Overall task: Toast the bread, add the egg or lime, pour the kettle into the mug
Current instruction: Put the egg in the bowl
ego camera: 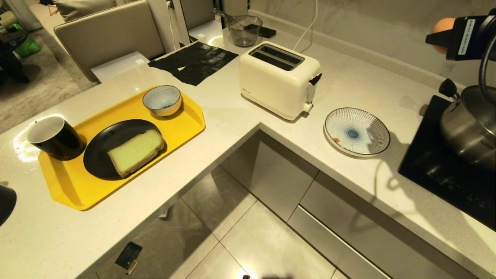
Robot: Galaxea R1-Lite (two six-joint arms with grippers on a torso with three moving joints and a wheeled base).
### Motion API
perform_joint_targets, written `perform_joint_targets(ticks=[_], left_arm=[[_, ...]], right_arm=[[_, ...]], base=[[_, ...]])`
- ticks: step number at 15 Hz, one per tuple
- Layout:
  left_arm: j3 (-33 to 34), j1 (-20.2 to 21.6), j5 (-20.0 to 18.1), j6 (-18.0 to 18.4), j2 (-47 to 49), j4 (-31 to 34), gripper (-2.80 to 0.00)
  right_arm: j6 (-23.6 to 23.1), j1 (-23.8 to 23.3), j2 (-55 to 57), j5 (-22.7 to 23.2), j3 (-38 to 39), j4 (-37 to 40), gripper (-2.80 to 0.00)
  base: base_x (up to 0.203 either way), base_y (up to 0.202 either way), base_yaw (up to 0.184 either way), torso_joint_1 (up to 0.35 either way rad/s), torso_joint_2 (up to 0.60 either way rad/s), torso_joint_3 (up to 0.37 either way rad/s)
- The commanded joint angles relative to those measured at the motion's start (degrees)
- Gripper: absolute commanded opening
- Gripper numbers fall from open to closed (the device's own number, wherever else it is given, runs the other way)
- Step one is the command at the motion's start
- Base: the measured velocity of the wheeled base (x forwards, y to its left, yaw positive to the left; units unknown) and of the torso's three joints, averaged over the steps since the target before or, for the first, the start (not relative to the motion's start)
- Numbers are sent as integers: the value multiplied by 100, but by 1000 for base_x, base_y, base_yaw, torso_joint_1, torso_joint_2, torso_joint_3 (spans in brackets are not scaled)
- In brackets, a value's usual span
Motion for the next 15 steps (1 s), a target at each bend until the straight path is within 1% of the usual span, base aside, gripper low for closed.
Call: perform_joint_targets(ticks=[1,4,6,12,13,15], left_arm=[[0,2,0,-4,4,-2,-280],[0,1,6,-6,4,-2,-280],[0,-1,-3,-6,4,-2,-280],[0,-1,6,-6,4,-2,-280],[0,-1,6,-6,4,-2,-280],[0,7,6,-6,4,-2,-280]], right_arm=[[-5,318,128,-149,-154,7,-280],[-6,520,248,-349,-360,7,-280],[-5,534,253,-361,-373,7,-280],[-5,541,297,-361,-391,7,-280],[3,534,297,-361,-391,7,-280],[3,534,297,-361,-391,7,-280]], base=[[0,0,0,0,0,0],[0,0,0,0,0,0],[5,74,-12,2,-1,4],[0,187,-1,3,3,0],[0,125,6,2,2,6],[0,27,5,1,3,1]])
